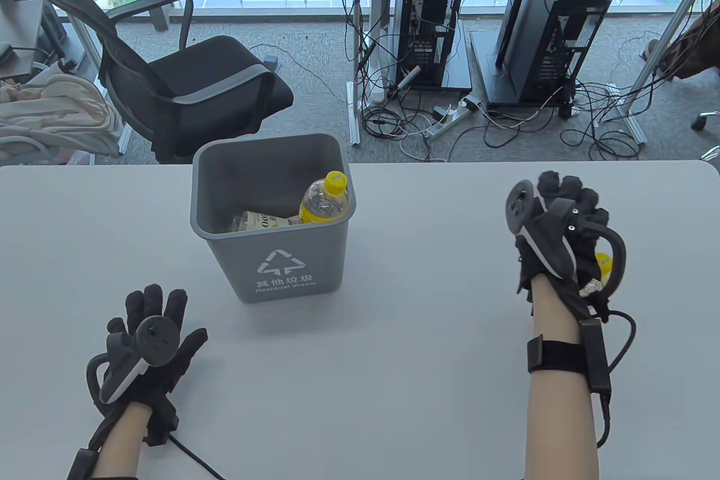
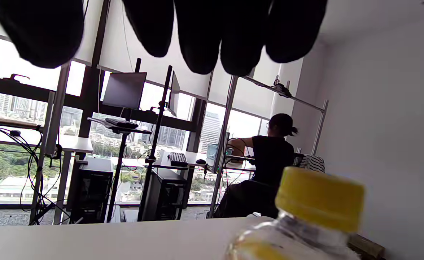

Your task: Place bottles in bin

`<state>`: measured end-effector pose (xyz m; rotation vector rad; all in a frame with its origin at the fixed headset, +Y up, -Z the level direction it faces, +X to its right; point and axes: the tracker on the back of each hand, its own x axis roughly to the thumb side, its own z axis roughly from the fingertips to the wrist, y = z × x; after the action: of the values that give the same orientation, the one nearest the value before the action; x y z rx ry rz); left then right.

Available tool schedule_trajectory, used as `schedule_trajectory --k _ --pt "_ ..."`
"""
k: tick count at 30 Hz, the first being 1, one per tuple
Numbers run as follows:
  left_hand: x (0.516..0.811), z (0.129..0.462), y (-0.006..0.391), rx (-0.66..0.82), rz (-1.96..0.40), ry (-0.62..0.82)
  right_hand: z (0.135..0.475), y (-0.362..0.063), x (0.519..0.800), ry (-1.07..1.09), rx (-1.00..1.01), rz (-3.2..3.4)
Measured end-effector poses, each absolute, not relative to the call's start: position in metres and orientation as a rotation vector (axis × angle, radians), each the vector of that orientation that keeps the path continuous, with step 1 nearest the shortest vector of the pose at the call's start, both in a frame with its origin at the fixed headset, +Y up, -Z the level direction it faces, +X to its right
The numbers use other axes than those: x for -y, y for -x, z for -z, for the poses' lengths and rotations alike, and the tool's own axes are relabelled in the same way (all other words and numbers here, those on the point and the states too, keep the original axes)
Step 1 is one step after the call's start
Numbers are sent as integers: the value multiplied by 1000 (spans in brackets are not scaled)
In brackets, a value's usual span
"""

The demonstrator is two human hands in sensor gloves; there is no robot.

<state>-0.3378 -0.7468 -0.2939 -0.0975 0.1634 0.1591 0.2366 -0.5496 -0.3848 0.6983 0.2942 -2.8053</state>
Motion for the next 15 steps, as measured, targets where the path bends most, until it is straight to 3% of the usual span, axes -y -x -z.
schedule_trajectory --k 9,12,15 --pt "747 294 336 -162 -144 105 369 -300 598 -855 144 2834" --pt "747 294 337 -165 -144 106 369 -305 606 -848 16 2995" --pt "747 294 336 -167 -143 107 369 -304 605 -840 48 2960"
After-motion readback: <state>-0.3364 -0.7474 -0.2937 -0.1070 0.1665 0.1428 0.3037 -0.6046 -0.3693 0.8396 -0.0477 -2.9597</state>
